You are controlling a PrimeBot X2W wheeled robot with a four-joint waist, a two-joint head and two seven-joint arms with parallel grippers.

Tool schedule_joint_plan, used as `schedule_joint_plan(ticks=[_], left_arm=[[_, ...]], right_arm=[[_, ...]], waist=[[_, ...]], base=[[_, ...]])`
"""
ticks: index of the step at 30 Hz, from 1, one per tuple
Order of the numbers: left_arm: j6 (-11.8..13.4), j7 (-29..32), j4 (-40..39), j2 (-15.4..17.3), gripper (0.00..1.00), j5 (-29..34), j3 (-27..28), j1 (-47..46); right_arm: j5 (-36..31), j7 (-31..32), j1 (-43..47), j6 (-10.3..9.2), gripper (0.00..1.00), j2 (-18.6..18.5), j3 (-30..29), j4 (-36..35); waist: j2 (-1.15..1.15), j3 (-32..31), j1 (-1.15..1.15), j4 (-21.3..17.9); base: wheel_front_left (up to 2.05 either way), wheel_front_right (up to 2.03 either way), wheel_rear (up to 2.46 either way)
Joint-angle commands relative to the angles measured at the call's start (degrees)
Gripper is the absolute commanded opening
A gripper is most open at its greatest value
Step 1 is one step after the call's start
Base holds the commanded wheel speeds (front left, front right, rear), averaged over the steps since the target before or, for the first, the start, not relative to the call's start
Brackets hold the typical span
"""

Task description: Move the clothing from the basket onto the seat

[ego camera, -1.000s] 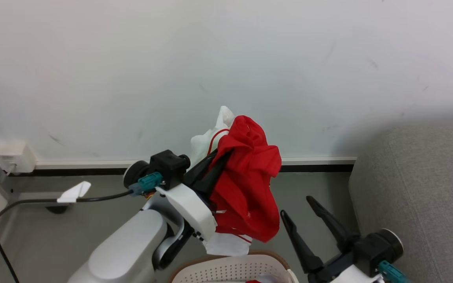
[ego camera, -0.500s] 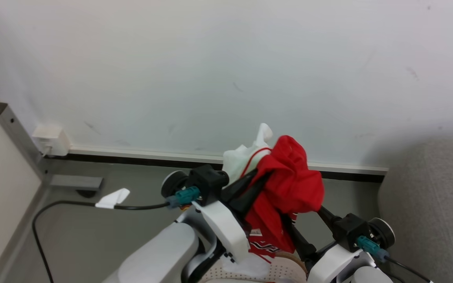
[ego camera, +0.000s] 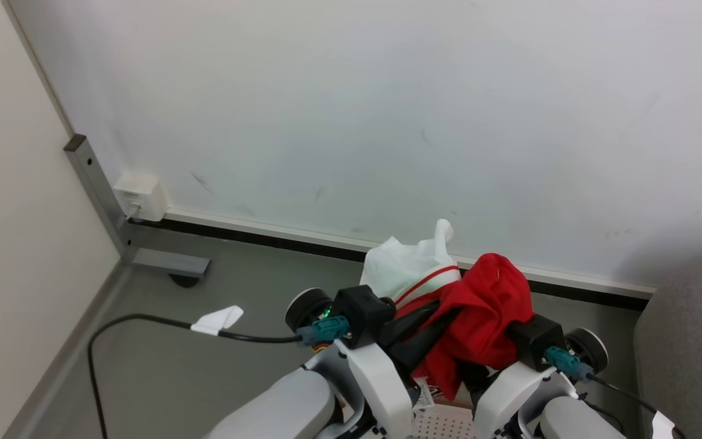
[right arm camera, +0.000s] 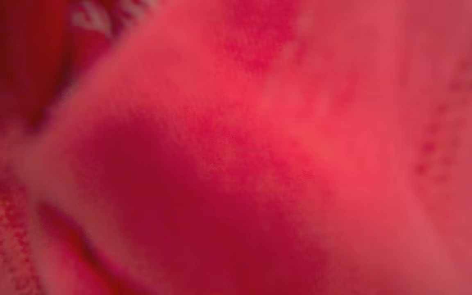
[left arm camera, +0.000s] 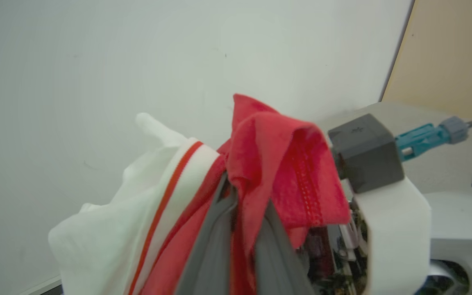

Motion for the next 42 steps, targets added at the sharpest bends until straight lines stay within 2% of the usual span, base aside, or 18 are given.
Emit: schedule_joint_plan(ticks=[1,8,14,16,17,22,27,37,42], left_arm=[[-0.3,0.2,-0.1,0.5,0.00,-0.9,0.1,0.8],[0.7,-0.5,2.0,1.5,0.00,-2.3,1.6,1.4],[1.2,-1.7,4.0,2.1,0.00,-3.3,2.6,2.4],[1.3,-2.1,3.8,1.9,0.45,-3.1,2.4,2.6],[1.2,-2.3,3.3,1.6,1.00,-3.0,2.2,2.8],[1.5,-2.8,1.2,1.3,1.00,-2.3,0.9,3.9],[2.0,-3.2,-0.5,2.5,1.00,-1.9,0.8,5.0],[3.2,-4.6,-2.1,5.0,1.00,-0.4,1.6,5.2],[3.2,-5.2,-2.6,6.0,1.00,0.9,1.8,4.8]], right_arm=[[0.6,-0.2,-0.9,-0.12,0.00,-0.7,0.3,-0.5],[1.5,-0.2,1.1,-0.12,0.00,-1.9,-0.9,-4.1],[0.3,-0.2,4.1,-0.12,0.00,-2.7,-5.1,-9.0],[-0.5,-0.2,4.9,-0.12,0.00,-3.1,-6.6,-10.4],[-1.0,-0.2,5.2,-0.12,0.00,-3.3,-7.3,-11.0],[-2.5,-0.2,5.5,-0.12,0.00,-4.3,-11.1,-13.4],[-5.0,-0.2,4.5,-0.12,0.00,-6.1,-16.3,-16.1],[-8.7,-0.2,5.2,-0.12,0.00,-9.3,-23.9,-24.8],[-10.0,-0.2,6.6,-0.12,0.00,-10.0,-25.9,-28.2]], waist=[[0.00,0.0,0.00,0.2],[0.00,0.2,0.00,-0.8],[0.00,0.7,0.00,-4.0],[0.00,1.0,0.00,-5.2],[0.00,1.1,0.00,-5.8],[0.00,1.8,0.00,-9.6],[0.00,2.7,0.00,-14.3],[0.00,4.2,0.00,-26.5],[0.00,4.9,0.00,-31.1]], base=[[0.00,0.00,0.00],[0.00,0.00,0.00],[0.00,0.00,0.00],[0.00,0.00,0.00],[0.00,0.00,0.00],[0.00,0.00,0.00],[0.00,0.00,0.00],[0.00,0.00,0.00],[0.00,0.00,0.00]])
